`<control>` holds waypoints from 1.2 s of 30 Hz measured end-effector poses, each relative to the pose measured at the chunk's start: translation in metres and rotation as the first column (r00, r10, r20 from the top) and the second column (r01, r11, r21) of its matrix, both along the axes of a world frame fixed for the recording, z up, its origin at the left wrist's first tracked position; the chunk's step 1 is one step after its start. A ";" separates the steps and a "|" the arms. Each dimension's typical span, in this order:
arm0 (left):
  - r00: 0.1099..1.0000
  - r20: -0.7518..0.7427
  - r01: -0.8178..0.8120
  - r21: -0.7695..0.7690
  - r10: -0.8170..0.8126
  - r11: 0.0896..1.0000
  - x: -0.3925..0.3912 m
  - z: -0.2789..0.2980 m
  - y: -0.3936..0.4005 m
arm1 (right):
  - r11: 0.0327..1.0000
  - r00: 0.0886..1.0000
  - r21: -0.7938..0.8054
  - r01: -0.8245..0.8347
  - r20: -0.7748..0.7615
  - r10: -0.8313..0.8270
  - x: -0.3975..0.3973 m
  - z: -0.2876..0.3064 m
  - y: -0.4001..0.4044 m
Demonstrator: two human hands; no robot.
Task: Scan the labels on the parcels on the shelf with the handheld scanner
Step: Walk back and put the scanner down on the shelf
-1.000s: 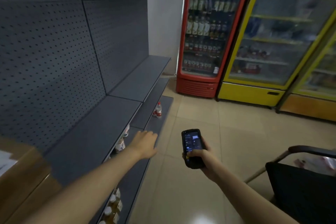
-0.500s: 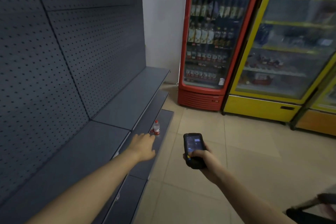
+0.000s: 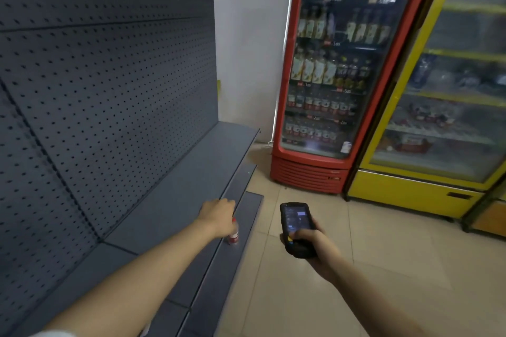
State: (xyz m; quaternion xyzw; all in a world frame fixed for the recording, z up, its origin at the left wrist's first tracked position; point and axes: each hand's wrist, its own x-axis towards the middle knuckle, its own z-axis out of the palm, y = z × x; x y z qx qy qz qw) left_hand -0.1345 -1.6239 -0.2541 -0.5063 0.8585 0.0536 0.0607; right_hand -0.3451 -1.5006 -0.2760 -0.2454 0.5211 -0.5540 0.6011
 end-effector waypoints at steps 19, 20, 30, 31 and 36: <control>0.997 0.004 -0.079 0.141 0.079 0.987 -0.199 -0.023 -0.228 | 0.996 1.000 0.091 0.008 -0.013 -0.007 -0.195 -0.026 -0.260; 0.996 -0.003 -0.093 0.145 0.094 0.985 -0.202 -0.025 -0.238 | 0.995 1.000 0.096 0.005 -0.004 -0.005 -0.199 -0.028 -0.272; 0.972 -0.045 -0.218 0.189 0.231 0.957 -0.232 -0.025 -0.391 | 0.990 0.995 0.113 -0.090 -0.040 0.095 -0.231 -0.044 -0.436; 0.968 -0.032 -0.237 0.200 0.248 0.951 -0.234 -0.022 -0.407 | 0.987 0.991 0.114 -0.116 -0.053 0.122 -0.233 -0.043 -0.454; 0.945 -0.013 -0.314 0.243 0.326 0.918 -0.238 -0.019 -0.477 | 0.971 0.969 0.058 -0.234 -0.068 0.237 -0.247 -0.038 -0.531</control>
